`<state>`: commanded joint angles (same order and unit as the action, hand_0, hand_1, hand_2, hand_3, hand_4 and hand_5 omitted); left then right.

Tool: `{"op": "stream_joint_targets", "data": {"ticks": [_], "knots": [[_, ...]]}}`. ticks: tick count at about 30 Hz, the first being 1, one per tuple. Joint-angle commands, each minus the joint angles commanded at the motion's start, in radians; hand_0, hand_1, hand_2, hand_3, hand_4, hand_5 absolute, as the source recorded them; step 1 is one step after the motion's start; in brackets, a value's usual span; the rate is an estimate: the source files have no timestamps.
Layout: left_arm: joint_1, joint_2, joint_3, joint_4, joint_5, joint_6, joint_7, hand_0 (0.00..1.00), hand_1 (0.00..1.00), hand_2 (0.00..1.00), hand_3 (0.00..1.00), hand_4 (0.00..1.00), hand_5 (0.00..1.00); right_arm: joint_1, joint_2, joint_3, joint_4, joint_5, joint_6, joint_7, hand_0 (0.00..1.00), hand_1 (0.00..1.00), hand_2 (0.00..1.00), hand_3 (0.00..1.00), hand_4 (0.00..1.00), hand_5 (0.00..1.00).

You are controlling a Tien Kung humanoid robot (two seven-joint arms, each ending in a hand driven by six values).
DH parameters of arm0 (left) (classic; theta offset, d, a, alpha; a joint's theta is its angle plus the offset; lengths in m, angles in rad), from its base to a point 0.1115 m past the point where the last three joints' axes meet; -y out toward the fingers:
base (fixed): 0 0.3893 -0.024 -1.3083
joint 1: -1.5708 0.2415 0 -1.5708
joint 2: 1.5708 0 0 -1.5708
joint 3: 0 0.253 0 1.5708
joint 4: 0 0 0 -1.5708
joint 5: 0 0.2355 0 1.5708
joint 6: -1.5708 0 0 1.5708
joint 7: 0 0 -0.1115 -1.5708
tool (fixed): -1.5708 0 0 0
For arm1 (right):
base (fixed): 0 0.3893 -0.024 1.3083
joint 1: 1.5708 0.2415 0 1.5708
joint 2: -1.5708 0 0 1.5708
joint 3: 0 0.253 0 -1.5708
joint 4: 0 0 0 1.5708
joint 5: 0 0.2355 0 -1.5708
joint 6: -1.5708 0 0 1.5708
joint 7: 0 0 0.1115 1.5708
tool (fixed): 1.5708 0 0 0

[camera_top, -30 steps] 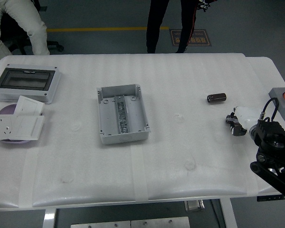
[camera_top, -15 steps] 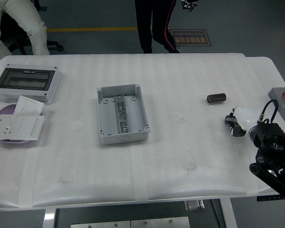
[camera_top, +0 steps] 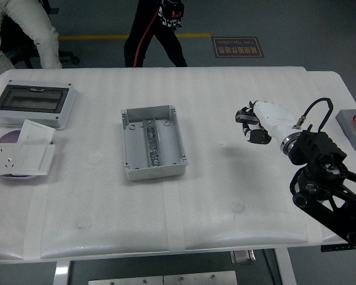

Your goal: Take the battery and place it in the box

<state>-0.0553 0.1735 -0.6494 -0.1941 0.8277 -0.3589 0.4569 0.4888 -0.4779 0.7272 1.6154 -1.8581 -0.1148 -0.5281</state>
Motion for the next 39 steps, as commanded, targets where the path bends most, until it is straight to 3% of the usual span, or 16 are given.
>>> {"op": "stream_joint_targets", "data": {"ticks": [8, 12, 13, 16, 18, 19, 24, 25, 35, 39], "knots": [[0.003, -0.001, -0.014, -0.001, 0.013, 0.003, 0.004, 0.54, 0.631, 0.586, 0.424, 0.002, 0.002, 0.046, 0.145, -0.112, -0.012, 0.108, -0.129, 0.153, 0.387, 0.612, 0.689, 0.689, 0.379, 0.117], [0.003, 0.0, -0.023, -0.001, 0.018, -0.001, 0.01, 0.54, 0.631, 0.586, 0.424, 0.002, 0.002, 0.073, 0.198, -0.163, -0.052, 0.119, -0.143, 0.202, 0.387, 0.612, 0.689, 0.689, 0.379, 0.117], [0.003, 0.0, -0.028, -0.001, 0.022, -0.003, 0.013, 0.539, 0.632, 0.588, 0.423, 0.002, 0.002, 0.08, 0.208, -0.174, -0.067, 0.12, -0.143, 0.212, 0.501, 0.667, 0.748, 0.72, 0.39, 0.124], [0.004, 0.001, -0.037, -0.001, 0.028, -0.007, 0.019, 0.539, 0.632, 0.588, 0.423, 0.002, 0.002, 0.091, 0.228, -0.192, -0.105, 0.125, -0.138, 0.227, 0.501, 0.667, 0.748, 0.72, 0.39, 0.124], [0.003, 0.001, -0.041, -0.001, 0.031, -0.01, 0.023, 0.539, 0.632, 0.588, 0.423, 0.002, 0.002, 0.094, 0.238, -0.198, -0.125, 0.127, -0.138, 0.234, 0.501, 0.667, 0.748, 0.72, 0.39, 0.124], [0.003, 0.001, -0.043, -0.001, 0.032, -0.011, 0.023, 0.539, 0.633, 0.586, 0.422, 0.002, 0.002, 0.095, 0.241, -0.201, -0.132, 0.129, -0.139, 0.237, 0.757, 0.754, 0.803, 0.812, 0.464, 0.168], [0.002, 0.001, -0.044, -0.001, 0.032, -0.015, 0.026, 0.539, 0.633, 0.586, 0.422, 0.002, 0.002, 0.098, 0.258, -0.206, -0.173, 0.127, -0.142, 0.244, 0.757, 0.754, 0.803, 0.812, 0.464, 0.168], [0.001, 0.0, -0.043, -0.001, 0.032, -0.015, 0.026, 0.538, 0.636, 0.582, 0.421, 0.002, 0.002, 0.097, 0.26, -0.205, -0.179, 0.125, -0.143, 0.245, 0.926, 0.806, 0.83, 0.885, 0.584, 0.244], [-0.001, 0.001, -0.042, -0.001, 0.029, -0.022, 0.03, 0.538, 0.636, 0.581, 0.421, 0.002, 0.002, 0.091, 0.251, -0.179, -0.196, 0.112, -0.147, 0.235, 0.94, 0.799, 0.826, 0.878, 0.575, 0.228], [-0.002, 0.0, -0.038, 0.0, 0.026, -0.02, 0.028, 0.538, 0.637, 0.577, 0.42, 0.002, 0.002, 0.092, 0.205, -0.102, -0.228, 0.054, -0.15, 0.208, 0.943, 0.793, 0.822, 0.871, 0.579, 0.232]]}}
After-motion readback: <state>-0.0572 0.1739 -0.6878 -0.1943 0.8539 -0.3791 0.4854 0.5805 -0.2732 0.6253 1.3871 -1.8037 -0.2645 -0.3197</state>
